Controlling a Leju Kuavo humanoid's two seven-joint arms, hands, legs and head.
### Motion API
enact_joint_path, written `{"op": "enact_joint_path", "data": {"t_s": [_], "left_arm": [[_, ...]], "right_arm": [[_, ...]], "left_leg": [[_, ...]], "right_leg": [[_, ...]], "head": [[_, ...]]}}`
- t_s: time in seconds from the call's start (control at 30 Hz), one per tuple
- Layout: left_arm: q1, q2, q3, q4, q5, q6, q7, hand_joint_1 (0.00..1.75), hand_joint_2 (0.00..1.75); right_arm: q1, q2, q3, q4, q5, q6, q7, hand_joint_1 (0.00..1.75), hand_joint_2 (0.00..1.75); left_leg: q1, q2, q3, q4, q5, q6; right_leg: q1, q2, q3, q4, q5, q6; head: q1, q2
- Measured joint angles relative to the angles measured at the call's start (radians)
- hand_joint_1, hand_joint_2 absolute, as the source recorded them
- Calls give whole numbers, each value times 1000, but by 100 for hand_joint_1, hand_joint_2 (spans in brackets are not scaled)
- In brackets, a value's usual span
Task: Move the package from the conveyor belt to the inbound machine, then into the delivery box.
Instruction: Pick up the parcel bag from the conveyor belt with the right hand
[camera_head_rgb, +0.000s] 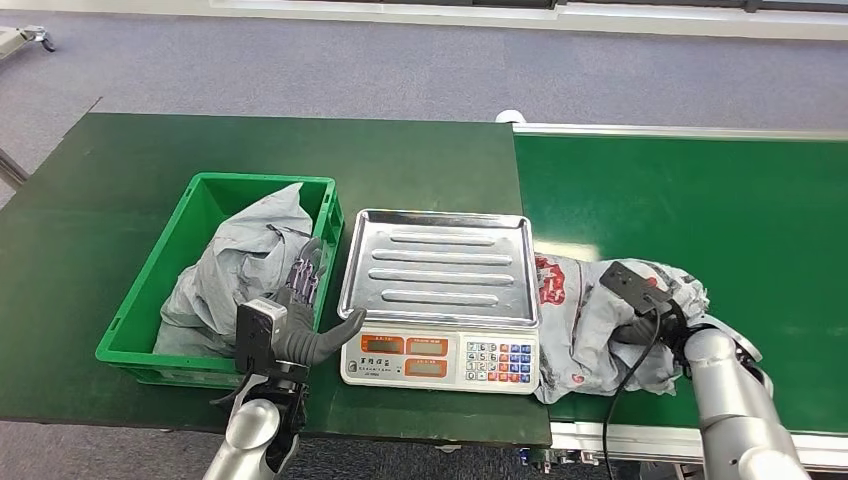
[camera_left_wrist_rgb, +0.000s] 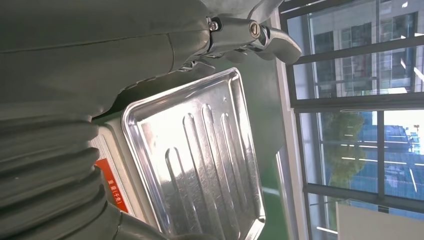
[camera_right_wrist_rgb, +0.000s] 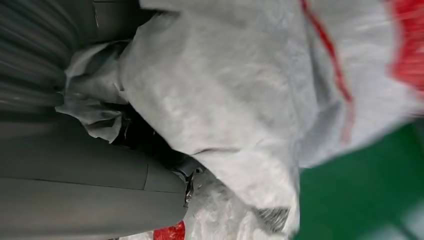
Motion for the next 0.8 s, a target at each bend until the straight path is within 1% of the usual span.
{"op": "enact_joint_path", "data": {"t_s": [0.1,0.17,0.27,0.33,0.4,0.47,0.6,0.8], "left_arm": [[-3,-3,0,2,-2,-3,-2,0,175],[-8,-5,0,6,-4,-4,-3,0,175],[-20,-7,0,15,-6,-5,-4,0,175],[-25,-7,0,21,-6,-5,-6,0,175],[-31,-7,0,28,-7,-5,-8,0,175],[-41,-7,0,37,-7,-5,-9,0,175],[-63,-9,0,56,-7,-3,-11,0,175],[-80,-10,0,78,-4,16,-26,0,175]], "right_arm": [[50,1,-7,-112,-155,44,-95,175,175],[89,6,-24,-197,-214,56,-162,175,175],[144,40,-80,-349,-220,65,-283,175,175],[171,80,-131,-463,-211,86,-363,175,175],[197,125,-172,-588,-211,110,-410,175,175],[221,165,-189,-711,-218,125,-424,175,175],[259,232,-193,-940,-241,138,-429,175,175],[307,303,-191,-1200,-295,139,-431,175,175]], "left_leg": [[0,0,0,0,0,0],[0,0,-1,0,0,0],[0,1,-2,0,0,0],[0,1,-2,0,0,0],[0,2,-3,0,0,0],[0,2,-3,0,0,0],[0,3,-3,0,0,0],[0,4,-4,0,0,0]], "right_leg": [[0,0,0,0,0,0],[0,0,-1,0,0,0],[0,0,-2,0,0,0],[0,1,-3,0,0,0],[0,1,-4,0,0,0],[0,1,-4,0,0,0],[0,3,-5,0,0,0],[-1,4,-6,0,0,0]], "head": [[0,0],[0,0],[0,0],[0,0],[0,0],[0,0],[0,0],[0,0]]}}
